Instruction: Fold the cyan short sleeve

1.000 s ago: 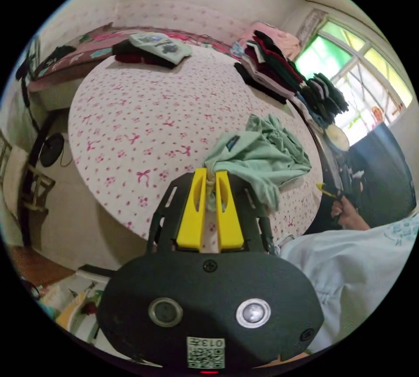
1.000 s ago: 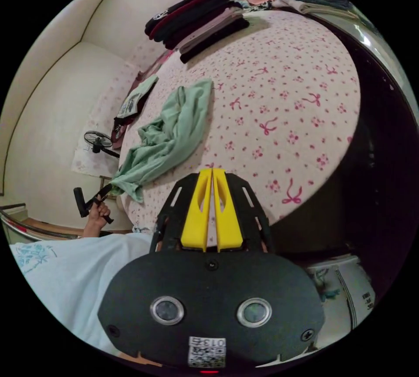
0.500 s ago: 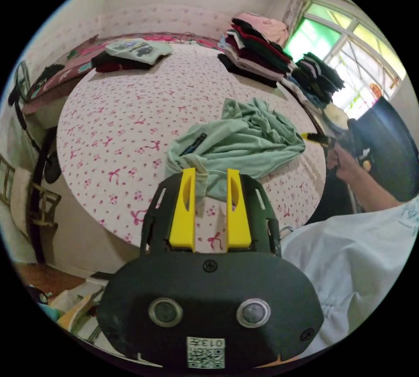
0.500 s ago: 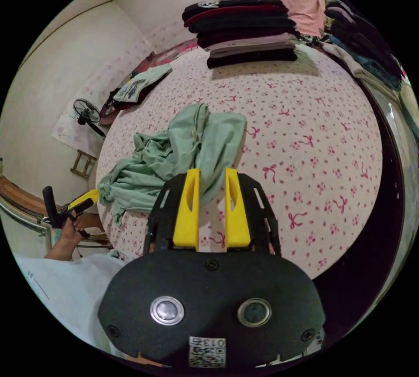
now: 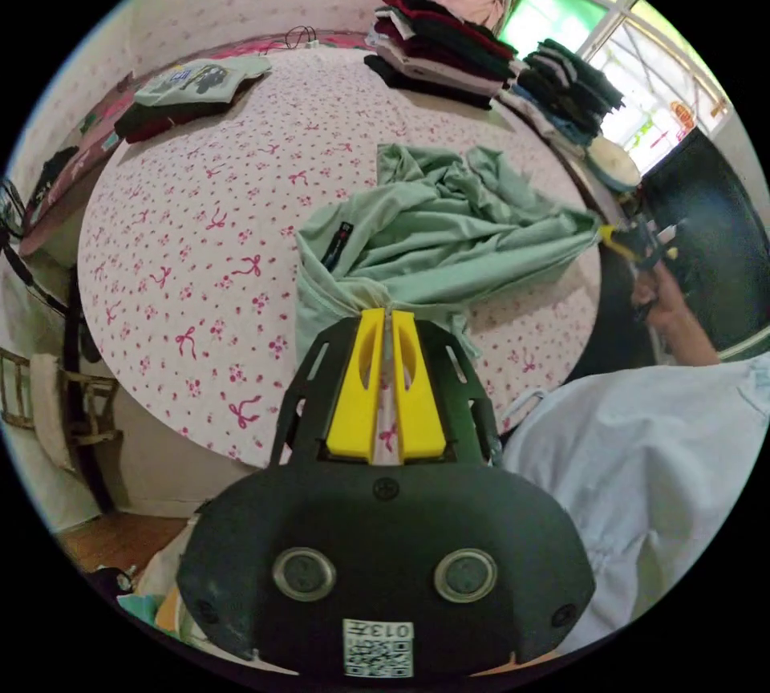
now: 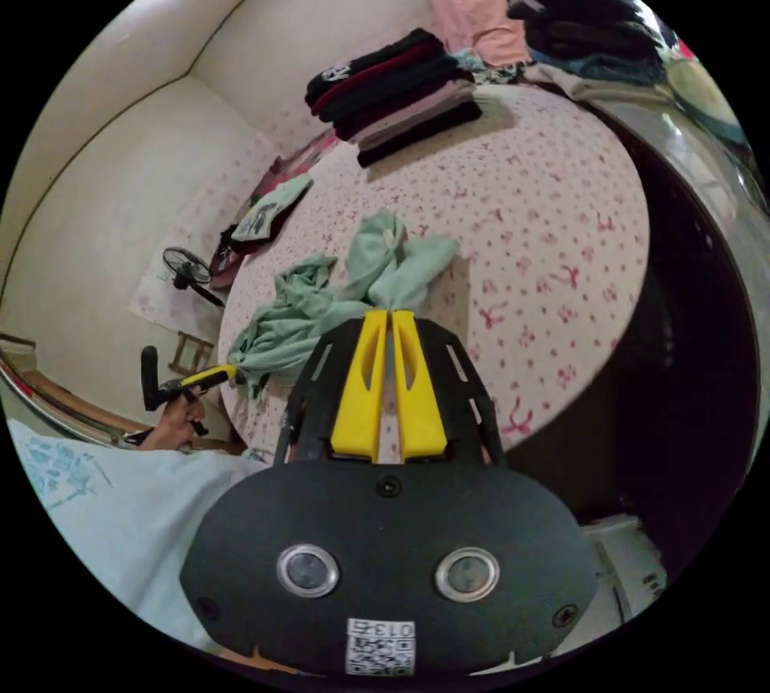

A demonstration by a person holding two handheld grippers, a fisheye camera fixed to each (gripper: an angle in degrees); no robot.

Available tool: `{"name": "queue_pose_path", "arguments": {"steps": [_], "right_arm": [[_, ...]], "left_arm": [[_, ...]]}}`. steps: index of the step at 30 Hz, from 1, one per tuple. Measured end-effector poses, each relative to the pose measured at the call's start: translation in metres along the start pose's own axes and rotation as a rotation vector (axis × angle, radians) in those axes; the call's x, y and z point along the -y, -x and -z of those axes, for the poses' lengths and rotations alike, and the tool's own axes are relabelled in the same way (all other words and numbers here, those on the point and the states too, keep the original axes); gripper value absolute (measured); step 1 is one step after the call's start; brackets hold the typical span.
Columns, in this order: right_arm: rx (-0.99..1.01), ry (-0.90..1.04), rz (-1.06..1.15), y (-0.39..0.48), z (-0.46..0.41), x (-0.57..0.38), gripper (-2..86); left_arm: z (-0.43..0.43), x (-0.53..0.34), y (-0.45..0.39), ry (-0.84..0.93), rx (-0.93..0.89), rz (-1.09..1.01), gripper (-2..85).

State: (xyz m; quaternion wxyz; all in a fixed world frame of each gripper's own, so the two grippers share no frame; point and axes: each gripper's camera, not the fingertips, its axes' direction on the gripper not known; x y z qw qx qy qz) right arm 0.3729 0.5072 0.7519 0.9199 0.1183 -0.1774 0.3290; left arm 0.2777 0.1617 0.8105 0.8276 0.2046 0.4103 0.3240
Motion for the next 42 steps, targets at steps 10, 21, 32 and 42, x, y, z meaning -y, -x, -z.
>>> {"name": "queue_pose_path", "arguments": {"steps": [10,21,32,42], "right_arm": [[0.071,0.403,0.125,0.010,-0.032,-0.026,1.4],[-0.461,0.245,0.220,0.051,-0.007,0.003,7.4],[-0.418,0.346,0.226,0.075,-0.051,0.002,3.0],[-0.413,0.176,0.008,0.038,0.012,-0.010,2.8]], "left_arm": [[0.042,-0.031,0.064,-0.100,-0.008,0.257,4.1],[-0.019,0.006,0.061,0.036,0.152,0.235,12.5],[-0.008,0.009,0.070,0.047,0.207,0.265,0.8],[0.056,-0.071,0.132,-0.201,0.141,0.502,2.8]]}}
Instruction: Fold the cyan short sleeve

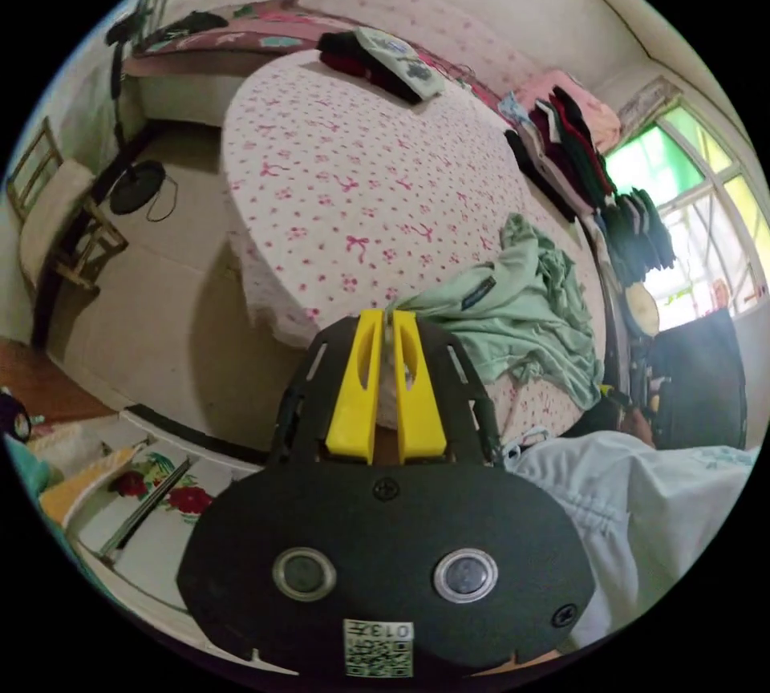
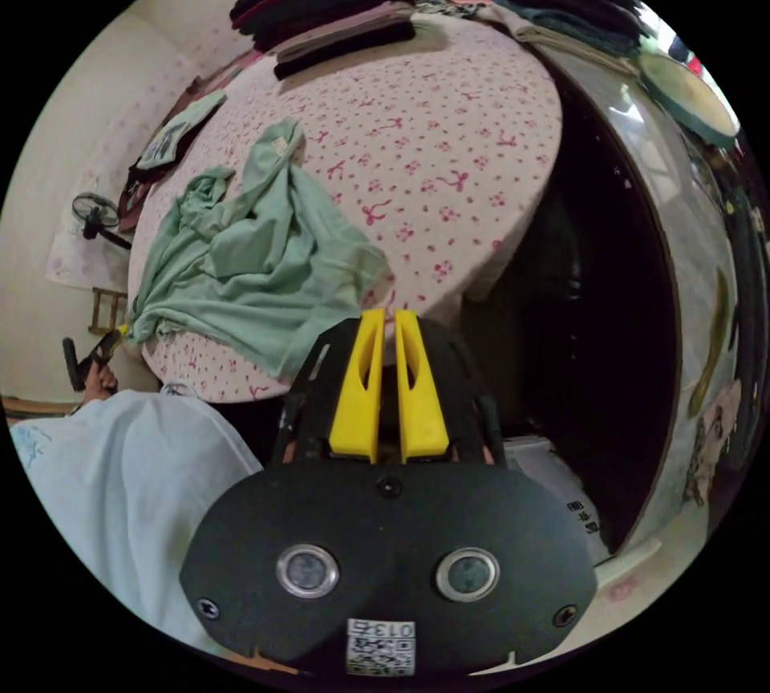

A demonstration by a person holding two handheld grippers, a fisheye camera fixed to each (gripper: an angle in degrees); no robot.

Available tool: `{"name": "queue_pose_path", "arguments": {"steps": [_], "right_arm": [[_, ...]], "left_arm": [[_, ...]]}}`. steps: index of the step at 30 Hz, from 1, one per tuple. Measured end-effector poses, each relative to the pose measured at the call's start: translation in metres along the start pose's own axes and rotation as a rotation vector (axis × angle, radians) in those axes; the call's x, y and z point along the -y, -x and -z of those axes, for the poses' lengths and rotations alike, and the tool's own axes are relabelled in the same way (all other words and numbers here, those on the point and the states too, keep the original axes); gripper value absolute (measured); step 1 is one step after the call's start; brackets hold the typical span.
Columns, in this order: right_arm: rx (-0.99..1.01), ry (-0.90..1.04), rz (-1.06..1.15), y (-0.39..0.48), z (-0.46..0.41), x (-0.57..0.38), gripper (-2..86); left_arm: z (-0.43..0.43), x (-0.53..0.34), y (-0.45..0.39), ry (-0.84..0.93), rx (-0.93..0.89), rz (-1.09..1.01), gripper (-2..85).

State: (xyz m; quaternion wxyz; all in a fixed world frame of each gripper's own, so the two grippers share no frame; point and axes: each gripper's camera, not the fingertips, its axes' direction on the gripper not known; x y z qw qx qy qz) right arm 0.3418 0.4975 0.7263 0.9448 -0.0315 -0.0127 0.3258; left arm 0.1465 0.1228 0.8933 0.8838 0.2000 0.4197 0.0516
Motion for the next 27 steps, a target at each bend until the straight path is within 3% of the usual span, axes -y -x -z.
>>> {"name": "queue_pose_path", "arguments": {"steps": [3,9,13,16,18,21,27], "right_arm": [[-0.022,-0.070,0.045,0.018,0.011,0.018,3.7],[0.053,-0.079,0.285,0.102,-0.010,0.083,7.0],[0.084,-0.029,0.310,0.145,-0.041,0.127,7.8],[0.130,0.018,0.285,0.162,-0.062,0.145,4.0],[0.147,0.069,0.304,0.175,-0.069,0.148,2.9],[0.079,-0.037,0.416,0.203,-0.049,0.133,1.9],[0.073,-0.171,0.819,0.258,-0.013,0.046,1.5]], "left_arm": [[0.007,0.017,-0.026,-0.075,0.046,-0.076,5.6],[-0.071,0.061,-0.152,0.113,-0.113,-0.425,10.1],[-0.126,0.073,-0.226,0.177,-0.075,-0.539,12.4],[-0.164,0.079,-0.252,0.281,-0.094,-0.546,5.3],[-0.175,0.078,-0.261,0.313,-0.067,-0.586,2.3],[-0.150,0.079,-0.258,0.208,-0.045,-0.579,1.5],[-0.084,0.066,-0.181,0.055,0.059,-0.399,1.0]]}}
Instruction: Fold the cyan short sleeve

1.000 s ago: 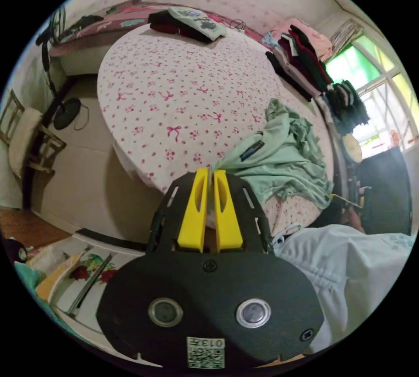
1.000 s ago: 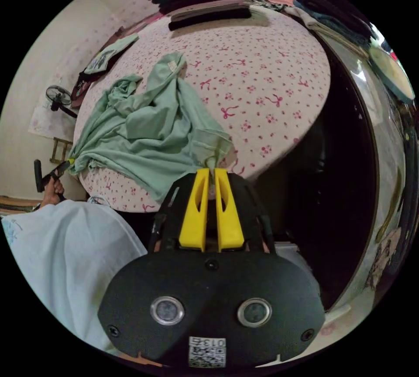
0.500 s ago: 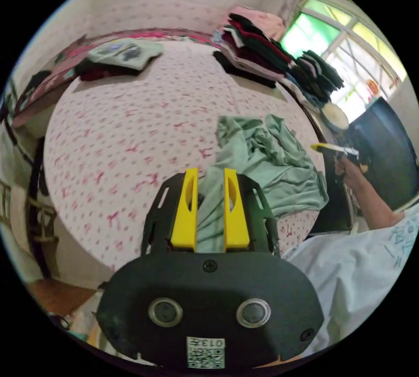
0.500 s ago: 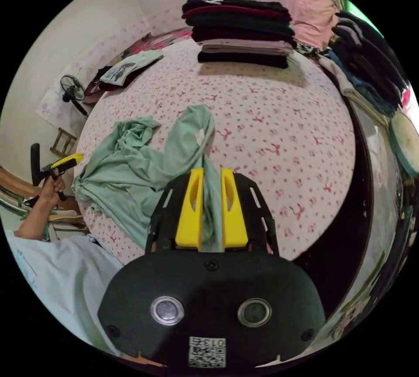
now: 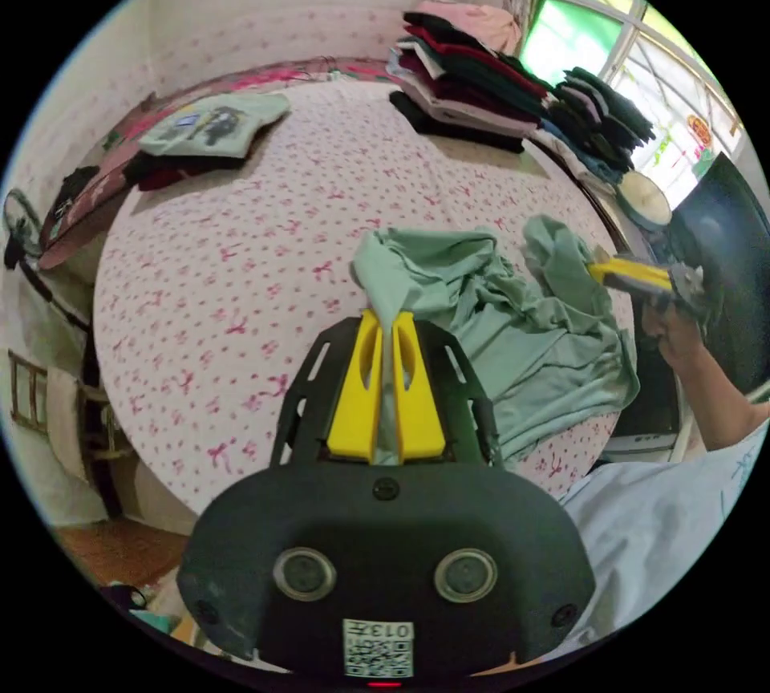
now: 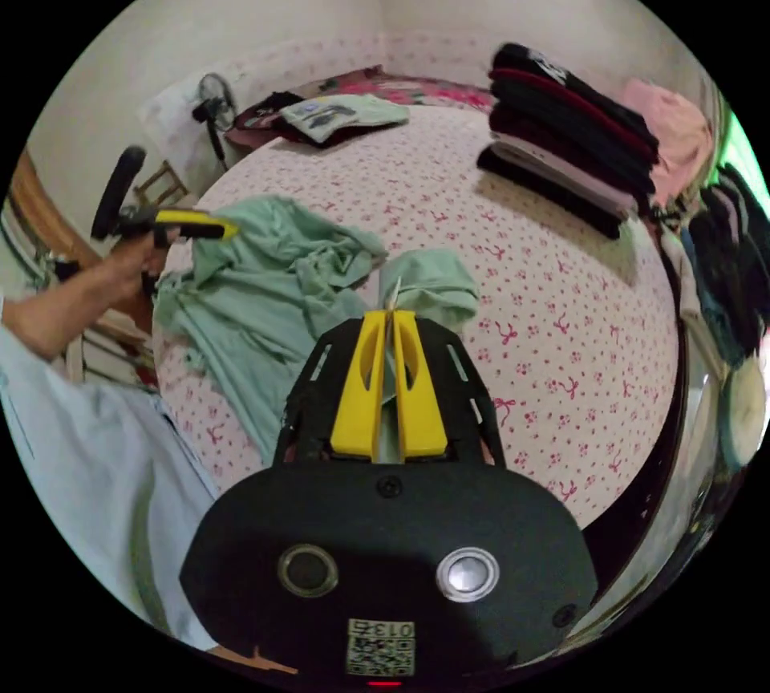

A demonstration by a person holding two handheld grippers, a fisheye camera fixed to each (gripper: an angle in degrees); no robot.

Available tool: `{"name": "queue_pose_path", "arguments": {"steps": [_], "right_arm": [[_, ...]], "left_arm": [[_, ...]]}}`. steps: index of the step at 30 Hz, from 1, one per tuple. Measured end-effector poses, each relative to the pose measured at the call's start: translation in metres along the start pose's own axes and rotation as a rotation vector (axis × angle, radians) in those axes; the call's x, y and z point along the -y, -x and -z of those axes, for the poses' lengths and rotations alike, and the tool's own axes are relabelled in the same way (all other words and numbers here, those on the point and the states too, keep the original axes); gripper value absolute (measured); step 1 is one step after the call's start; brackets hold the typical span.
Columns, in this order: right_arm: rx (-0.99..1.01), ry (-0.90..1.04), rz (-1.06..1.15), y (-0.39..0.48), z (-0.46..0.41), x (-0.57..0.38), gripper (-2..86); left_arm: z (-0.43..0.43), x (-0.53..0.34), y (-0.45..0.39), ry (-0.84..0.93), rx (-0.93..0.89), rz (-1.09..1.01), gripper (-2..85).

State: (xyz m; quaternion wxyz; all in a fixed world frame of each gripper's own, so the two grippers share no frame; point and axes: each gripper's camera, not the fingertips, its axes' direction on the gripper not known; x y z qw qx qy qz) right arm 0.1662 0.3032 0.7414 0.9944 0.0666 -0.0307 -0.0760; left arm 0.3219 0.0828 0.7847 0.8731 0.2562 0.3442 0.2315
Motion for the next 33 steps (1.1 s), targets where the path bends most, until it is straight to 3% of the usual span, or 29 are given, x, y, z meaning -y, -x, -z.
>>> {"name": "queue_pose_path", "arguments": {"steps": [4,11,15,18,24,28,33], "right_arm": [[0.035,0.188,0.250,0.070,-0.025,-0.023,2.0],[0.120,0.089,0.077,0.060,0.001,-0.035,3.2],[0.066,-0.013,0.000,0.030,0.024,-0.027,6.1],[0.068,-0.014,0.045,0.017,0.017,-0.007,8.7],[0.313,0.122,0.240,0.038,-0.022,0.045,7.6],[0.225,0.335,0.377,0.059,-0.057,0.052,2.2],[0.327,0.232,0.314,0.012,-0.027,0.047,1.0]], "left_arm": [[0.001,-0.044,0.049,0.051,-0.011,0.178,1.2],[0.013,-0.072,0.062,0.042,-0.039,0.242,3.2],[0.039,-0.057,0.056,-0.062,-0.001,0.200,6.7],[0.026,-0.032,0.046,-0.017,-0.005,0.145,8.4],[-0.029,0.013,-0.012,0.166,0.020,-0.074,10.5],[-0.049,0.017,-0.041,0.154,0.125,-0.131,6.1],[-0.048,0.017,-0.047,0.166,0.052,-0.146,0.5]]}}
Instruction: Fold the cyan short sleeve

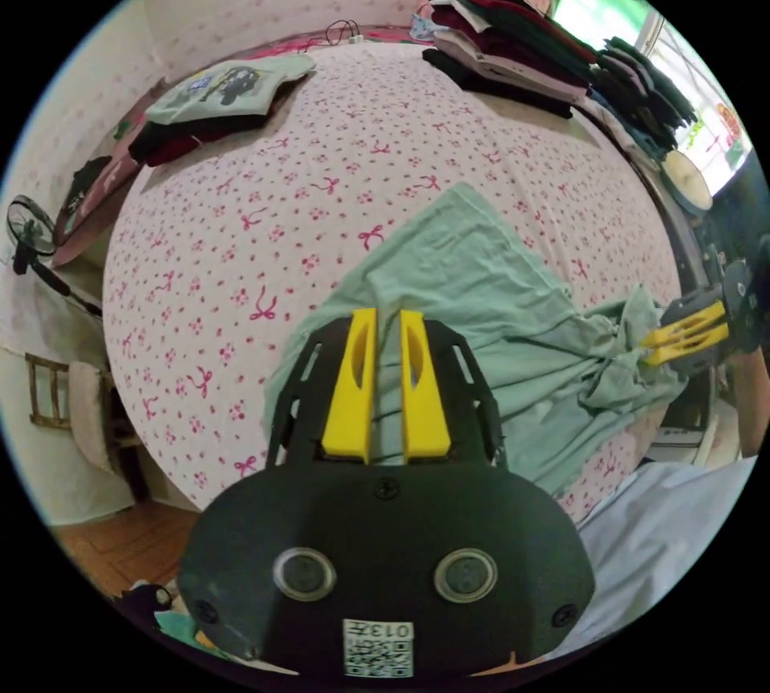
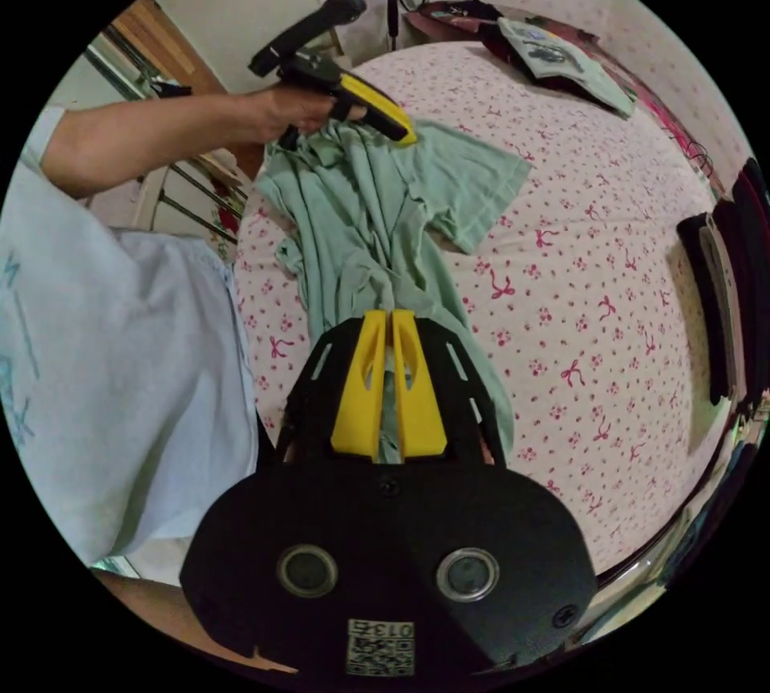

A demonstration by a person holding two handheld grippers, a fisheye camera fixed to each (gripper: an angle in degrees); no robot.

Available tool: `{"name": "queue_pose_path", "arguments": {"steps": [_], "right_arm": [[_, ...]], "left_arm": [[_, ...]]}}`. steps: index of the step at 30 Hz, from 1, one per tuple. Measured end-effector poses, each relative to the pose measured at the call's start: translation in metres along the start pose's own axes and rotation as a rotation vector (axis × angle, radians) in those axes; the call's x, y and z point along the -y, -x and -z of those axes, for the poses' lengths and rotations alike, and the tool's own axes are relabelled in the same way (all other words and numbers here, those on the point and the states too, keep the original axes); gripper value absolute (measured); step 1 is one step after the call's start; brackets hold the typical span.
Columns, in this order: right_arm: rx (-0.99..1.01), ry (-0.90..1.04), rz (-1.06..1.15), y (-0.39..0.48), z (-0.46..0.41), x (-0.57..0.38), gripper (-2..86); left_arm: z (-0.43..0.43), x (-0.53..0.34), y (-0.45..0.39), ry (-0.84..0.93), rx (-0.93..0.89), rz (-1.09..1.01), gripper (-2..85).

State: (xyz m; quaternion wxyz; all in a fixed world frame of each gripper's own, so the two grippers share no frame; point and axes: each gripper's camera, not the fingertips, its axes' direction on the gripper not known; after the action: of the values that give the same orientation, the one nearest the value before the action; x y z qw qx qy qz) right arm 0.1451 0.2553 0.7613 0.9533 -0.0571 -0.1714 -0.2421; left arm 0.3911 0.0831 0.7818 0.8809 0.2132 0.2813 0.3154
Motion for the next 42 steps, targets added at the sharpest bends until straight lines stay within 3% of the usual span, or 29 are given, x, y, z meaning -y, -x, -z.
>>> {"name": "queue_pose_path", "arguments": {"steps": [5,8,15,19,24,26,31,37,39,42], "right_arm": [[-0.129,-0.261,-0.407,-0.081,0.069,-0.073,0.7],[-0.249,-0.305,-0.613,-0.114,0.091,-0.109,0.8],[-0.426,-0.455,-0.876,-0.148,0.099,-0.153,1.4],[-0.366,-0.434,-0.992,-0.164,0.081,-0.171,2.7],[-0.392,-0.484,-1.073,-0.154,0.097,-0.215,4.8],[-0.308,-0.461,-1.058,-0.145,0.098,-0.238,5.3],[-0.206,-0.330,-0.978,-0.100,0.082,-0.268,7.1],[-0.063,-0.309,-1.034,-0.048,0.065,-0.302,13.4],[-0.062,-0.304,-1.032,-0.038,0.063,-0.299,13.0],[-0.171,-0.193,-1.011,-0.030,0.053,-0.288,6.3]], "left_arm": [[0.038,-0.003,0.012,-0.115,-0.014,0.036,-0.1],[0.071,0.004,0.033,-0.246,-0.084,0.088,-0.2],[0.102,0.024,0.071,-0.498,0.083,0.265,0.9],[0.059,0.035,0.093,-0.325,0.011,0.355,3.4],[0.059,0.006,0.108,-0.312,0.010,0.408,7.9],[0.057,-0.008,0.113,-0.279,-0.048,0.404,8.2],[0.056,-0.061,0.089,-0.134,-0.031,0.277,9.6],[0.041,-0.123,0.049,0.020,-0.082,0.218,13.1],[0.034,-0.128,0.019,0.065,-0.072,0.100,13.3],[0.026,-0.129,-0.028,0.068,0.081,-0.068,11.3]]}}
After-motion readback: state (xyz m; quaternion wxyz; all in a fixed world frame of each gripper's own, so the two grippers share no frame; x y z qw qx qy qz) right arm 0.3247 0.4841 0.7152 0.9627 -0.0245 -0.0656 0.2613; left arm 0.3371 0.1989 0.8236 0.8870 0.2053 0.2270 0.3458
